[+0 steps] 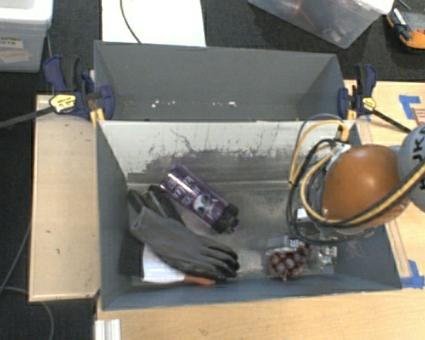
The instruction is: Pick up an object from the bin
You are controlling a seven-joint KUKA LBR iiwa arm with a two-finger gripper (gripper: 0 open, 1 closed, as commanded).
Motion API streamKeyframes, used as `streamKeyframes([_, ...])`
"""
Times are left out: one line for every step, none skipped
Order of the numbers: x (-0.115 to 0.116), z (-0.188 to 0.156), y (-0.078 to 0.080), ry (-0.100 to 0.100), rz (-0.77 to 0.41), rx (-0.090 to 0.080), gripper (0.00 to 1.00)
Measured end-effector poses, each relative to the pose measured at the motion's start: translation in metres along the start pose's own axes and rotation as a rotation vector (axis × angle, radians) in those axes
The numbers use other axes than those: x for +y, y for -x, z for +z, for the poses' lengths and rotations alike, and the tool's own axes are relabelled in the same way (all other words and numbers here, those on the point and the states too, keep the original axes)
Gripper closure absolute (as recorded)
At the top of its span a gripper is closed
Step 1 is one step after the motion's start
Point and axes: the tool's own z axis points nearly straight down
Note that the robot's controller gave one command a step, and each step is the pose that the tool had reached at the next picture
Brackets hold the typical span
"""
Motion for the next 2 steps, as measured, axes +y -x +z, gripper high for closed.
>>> streamKeyframes([-0.0013, -0.0012, -0.0057, 0.002, 0.093, 0.0, 1.0])
streamKeyframes([-0.0011, -0.0016, -0.0057, 0.003, 0.092, 0.0, 1.0])
